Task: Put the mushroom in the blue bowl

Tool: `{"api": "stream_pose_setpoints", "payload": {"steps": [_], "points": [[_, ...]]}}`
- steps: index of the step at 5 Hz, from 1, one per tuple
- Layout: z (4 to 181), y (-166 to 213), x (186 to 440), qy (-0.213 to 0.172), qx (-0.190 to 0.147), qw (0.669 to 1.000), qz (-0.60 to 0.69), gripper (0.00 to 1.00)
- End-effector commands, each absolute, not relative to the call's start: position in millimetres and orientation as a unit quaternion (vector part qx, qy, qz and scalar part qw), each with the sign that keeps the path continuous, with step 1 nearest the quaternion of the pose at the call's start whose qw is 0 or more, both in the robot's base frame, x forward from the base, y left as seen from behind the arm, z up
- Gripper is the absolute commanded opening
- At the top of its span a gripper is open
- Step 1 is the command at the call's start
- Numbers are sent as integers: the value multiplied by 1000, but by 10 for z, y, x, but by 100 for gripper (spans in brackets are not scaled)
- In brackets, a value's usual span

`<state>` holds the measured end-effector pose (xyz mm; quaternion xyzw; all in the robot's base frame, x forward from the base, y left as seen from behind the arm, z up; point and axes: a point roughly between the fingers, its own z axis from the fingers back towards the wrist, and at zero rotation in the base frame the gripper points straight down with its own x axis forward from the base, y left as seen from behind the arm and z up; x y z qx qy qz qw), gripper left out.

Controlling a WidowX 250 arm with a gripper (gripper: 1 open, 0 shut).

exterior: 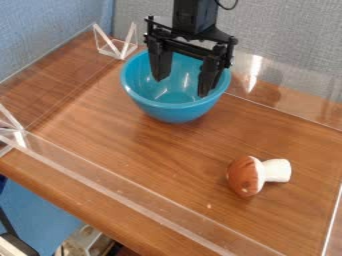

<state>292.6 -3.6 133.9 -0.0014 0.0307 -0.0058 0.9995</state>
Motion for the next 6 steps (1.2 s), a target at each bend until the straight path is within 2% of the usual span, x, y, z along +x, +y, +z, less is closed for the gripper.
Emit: {"api": "stream_pose_setpoints", "payload": {"steps": [1,3,4,5,6], "points": [[1257,-169,2915,32,3,999,-22,100],[962,-590,2909,43,15,995,-86,100],[749,-915,2919,50,22,989,-139,100],[619,-1235,2849,48,29,979,-194,100],[539,-1263,2861,49,38,975,-213,100]]}}
